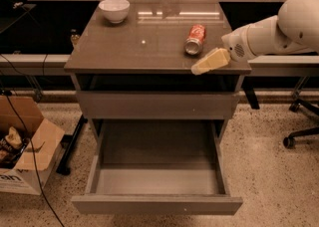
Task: Place coke can into middle drawer
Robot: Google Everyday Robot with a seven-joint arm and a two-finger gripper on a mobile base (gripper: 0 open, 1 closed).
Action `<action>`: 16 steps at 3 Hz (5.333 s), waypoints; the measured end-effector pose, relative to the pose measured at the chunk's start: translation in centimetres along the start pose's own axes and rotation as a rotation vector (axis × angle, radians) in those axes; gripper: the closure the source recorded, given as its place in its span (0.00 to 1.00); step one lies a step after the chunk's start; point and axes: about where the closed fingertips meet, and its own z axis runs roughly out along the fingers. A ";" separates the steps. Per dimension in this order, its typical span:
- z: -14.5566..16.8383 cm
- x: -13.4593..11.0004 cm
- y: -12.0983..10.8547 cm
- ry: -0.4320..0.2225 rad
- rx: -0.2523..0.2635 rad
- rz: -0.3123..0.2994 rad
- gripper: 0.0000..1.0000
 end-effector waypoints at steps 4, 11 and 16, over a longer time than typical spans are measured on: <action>8.1 -3.3 -5.1 -0.114 -0.027 0.070 0.00; 9.3 -3.3 -9.5 -0.132 0.152 0.244 0.94; -7.7 1.7 11.1 -0.167 -0.253 -0.157 1.00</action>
Offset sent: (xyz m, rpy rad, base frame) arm 0.0812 0.0310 -0.0038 0.1383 -0.0473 0.0166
